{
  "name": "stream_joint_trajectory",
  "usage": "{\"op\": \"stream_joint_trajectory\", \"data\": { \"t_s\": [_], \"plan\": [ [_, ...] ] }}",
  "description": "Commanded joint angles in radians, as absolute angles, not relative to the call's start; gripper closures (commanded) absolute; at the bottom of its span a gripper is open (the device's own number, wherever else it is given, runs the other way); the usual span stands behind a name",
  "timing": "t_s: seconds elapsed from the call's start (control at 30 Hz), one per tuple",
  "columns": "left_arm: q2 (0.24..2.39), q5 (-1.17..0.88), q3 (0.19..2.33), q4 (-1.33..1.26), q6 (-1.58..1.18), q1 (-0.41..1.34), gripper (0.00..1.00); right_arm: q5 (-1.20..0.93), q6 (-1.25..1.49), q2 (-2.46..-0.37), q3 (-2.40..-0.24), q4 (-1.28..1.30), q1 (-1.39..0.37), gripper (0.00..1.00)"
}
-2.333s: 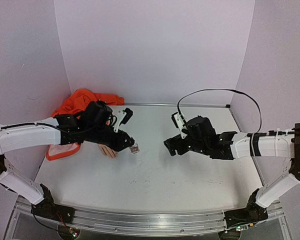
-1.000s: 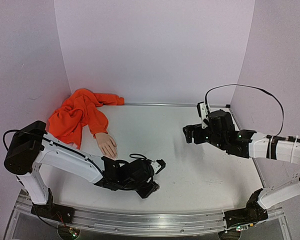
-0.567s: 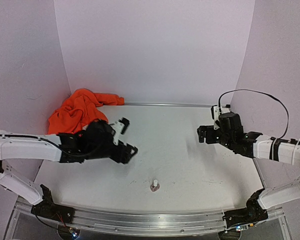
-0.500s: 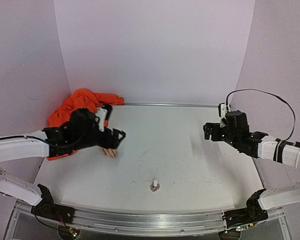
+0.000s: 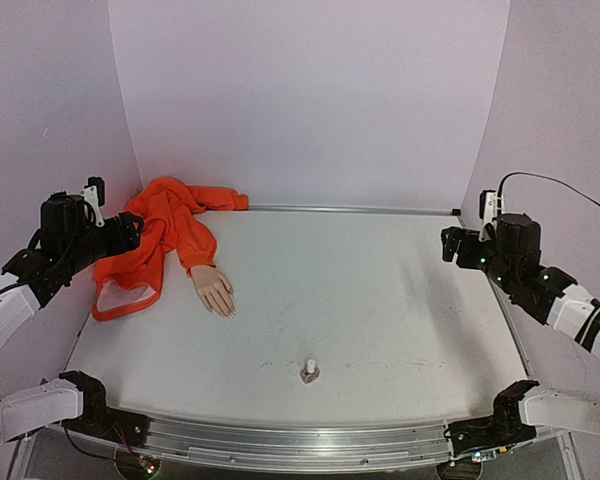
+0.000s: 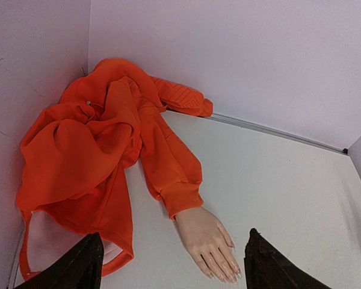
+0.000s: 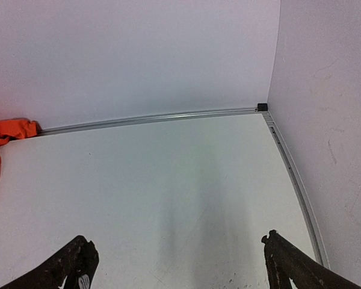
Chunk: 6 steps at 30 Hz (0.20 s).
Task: Paint the nails
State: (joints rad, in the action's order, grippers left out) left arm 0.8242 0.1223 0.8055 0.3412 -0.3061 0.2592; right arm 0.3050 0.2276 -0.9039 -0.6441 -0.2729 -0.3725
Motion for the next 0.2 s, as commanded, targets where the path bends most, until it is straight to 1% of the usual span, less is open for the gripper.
{"op": "stream_joint_trajectory", "data": {
  "t_s": [0.0,0.1,0.17],
  "plan": [
    [0.797,0.115,0.86,0.37,-0.272,0.259,0.18,0.3,0.203,-0.882,-0.69,-0.304,-0.372,0.02],
    [0.808,0.108,0.859,0.369,-0.271,0.259,0.18,0.28,0.198,-0.867,-0.664,-0.326,-0.371,0.02],
    [0.81,0.105,0.855,0.366,-0.272,0.259,0.18,0.31,0.209,-0.858,-0.661,-0.322,-0.372,0.02]
  ]
}}
